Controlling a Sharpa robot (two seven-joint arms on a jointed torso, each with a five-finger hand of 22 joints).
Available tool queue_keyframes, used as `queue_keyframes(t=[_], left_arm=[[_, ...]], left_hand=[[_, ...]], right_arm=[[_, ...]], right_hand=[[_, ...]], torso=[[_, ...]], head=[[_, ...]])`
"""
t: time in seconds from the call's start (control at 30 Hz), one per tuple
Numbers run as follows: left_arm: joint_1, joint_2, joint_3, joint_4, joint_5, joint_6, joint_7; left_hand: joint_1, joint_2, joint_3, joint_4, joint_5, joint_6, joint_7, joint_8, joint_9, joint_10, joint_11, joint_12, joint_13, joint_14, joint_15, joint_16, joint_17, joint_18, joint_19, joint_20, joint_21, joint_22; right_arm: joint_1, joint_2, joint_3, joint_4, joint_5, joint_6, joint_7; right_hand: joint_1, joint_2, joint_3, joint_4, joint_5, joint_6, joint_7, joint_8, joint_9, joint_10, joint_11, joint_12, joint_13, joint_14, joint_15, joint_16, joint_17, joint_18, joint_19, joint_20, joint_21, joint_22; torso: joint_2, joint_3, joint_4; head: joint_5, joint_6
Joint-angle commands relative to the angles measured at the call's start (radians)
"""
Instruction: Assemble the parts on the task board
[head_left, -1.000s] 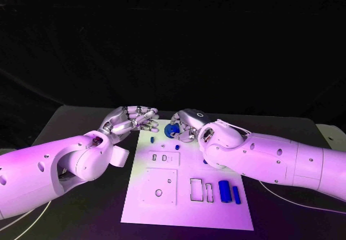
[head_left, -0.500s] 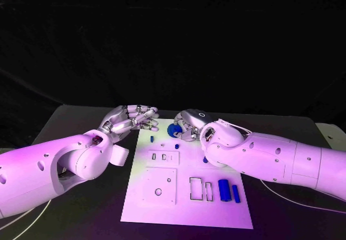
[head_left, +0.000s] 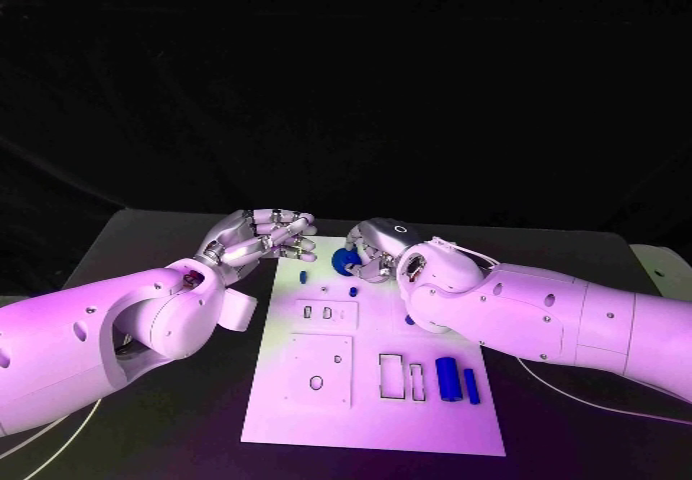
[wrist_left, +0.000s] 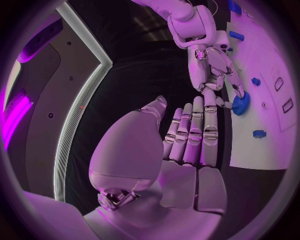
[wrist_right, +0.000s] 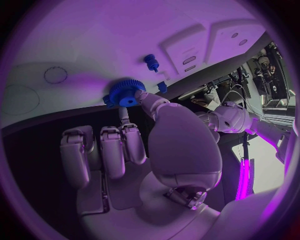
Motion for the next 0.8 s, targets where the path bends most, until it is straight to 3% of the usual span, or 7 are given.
queue_keyframes(t=[0.03,0.17,0.27,0.4,0.57,0.8], left_arm=[[0.0,0.002,0.0,0.001,0.003,0.006,0.007],[0.0,0.001,0.0,0.001,0.003,0.006,0.006],[0.0,0.0,0.0,0.002,0.003,0.006,0.006],[0.0,0.0,0.0,0.002,0.003,0.006,0.006],[0.0,0.0,0.0,0.002,0.003,0.005,0.005],[0.0,-0.001,0.0,0.002,0.003,0.005,0.005]], left_hand=[[-0.001,0.007,0.005,0.001,0.004,0.005,0.028,-0.007,-0.001,0.003,0.005,-0.004,0.002,-0.005,0.0,-0.006,0.001,0.012,-0.004,0.0,-0.001,-0.002],[-0.001,0.007,0.005,0.001,0.004,0.005,0.028,-0.007,-0.001,0.003,0.005,-0.004,0.002,-0.005,0.0,-0.006,0.001,0.012,-0.004,0.0,-0.001,-0.002],[0.001,0.006,0.008,-0.001,0.004,0.006,0.029,-0.008,-0.002,0.003,0.005,-0.005,0.001,-0.005,0.0,-0.008,0.005,0.012,-0.004,-0.001,0.0,-0.002],[0.001,0.006,0.008,-0.001,0.004,0.006,0.029,-0.008,-0.002,0.003,0.005,-0.005,0.001,-0.005,0.0,-0.008,0.005,0.012,-0.004,-0.001,0.0,-0.002],[0.001,0.006,0.008,-0.001,0.004,0.006,0.029,-0.008,-0.002,0.003,0.005,-0.005,0.001,-0.005,0.0,-0.008,0.005,0.012,-0.004,-0.001,0.0,-0.002],[0.001,0.006,0.008,-0.001,0.004,0.006,0.029,-0.008,-0.002,0.003,0.005,-0.005,0.001,-0.005,0.0,-0.008,0.005,0.012,-0.004,-0.001,0.0,-0.002]], right_arm=[[-0.002,0.002,0.0,0.001,-0.008,0.018,-0.003],[-0.002,0.003,0.0,-0.002,-0.004,0.017,-0.002],[-0.002,0.002,0.0,-0.006,0.002,0.021,-0.001],[-0.002,0.002,-0.001,-0.008,0.011,0.035,-0.001],[-0.002,0.0,-0.001,-0.009,0.018,0.062,-0.002],[-0.002,-0.006,-0.001,-0.01,0.033,0.094,-0.004]], right_hand=[[-0.01,-0.005,0.003,0.004,0.004,-0.011,0.002,-0.001,-0.001,0.0,0.0,0.0,0.136,0.09,-0.007,0.003,0.206,-0.014,0.103,-0.004,0.004,0.263],[-0.02,-0.011,-0.001,0.01,-0.002,-0.046,0.01,-0.024,-0.011,-0.006,0.007,-0.007,0.13,0.09,-0.002,0.003,0.206,-0.014,0.103,0.0,0.004,0.263],[-0.036,-0.012,-0.013,0.026,-0.044,-0.073,0.016,-0.046,-0.019,-0.012,0.014,-0.014,0.124,0.09,0.004,0.002,0.205,-0.014,0.103,0.006,0.004,0.263],[-0.073,-0.006,-0.039,0.07,-0.063,-0.088,0.019,-0.065,-0.025,-0.017,0.018,-0.019,0.119,0.09,0.009,0.002,0.205,-0.014,0.103,0.011,0.004,0.263],[-0.097,0.002,-0.06,0.107,-0.073,-0.082,0.02,-0.07,-0.025,-0.018,0.018,-0.02,0.119,0.09,0.01,0.002,0.204,-0.014,0.103,0.012,0.004,0.263],[-0.099,0.002,-0.065,0.115,-0.081,-0.076,0.019,-0.069,-0.024,-0.017,0.018,-0.019,0.12,0.09,0.01,0.002,0.205,-0.014,0.103,0.013,0.004,0.263]], torso=[[0.0,-0.0004,-0.0007],[0.0,-0.0003,-0.0009],[0.0,-0.0004,-0.001],[0.0,0.0001,-0.0005],[0.0,0.0003,-0.0008],[0.0,0.0003,-0.0011]], head=[[0.0,-0.001],[0.001,-0.001],[0.001,0.0],[0.001,0.001],[0.0,0.001],[-0.001,0.001]])
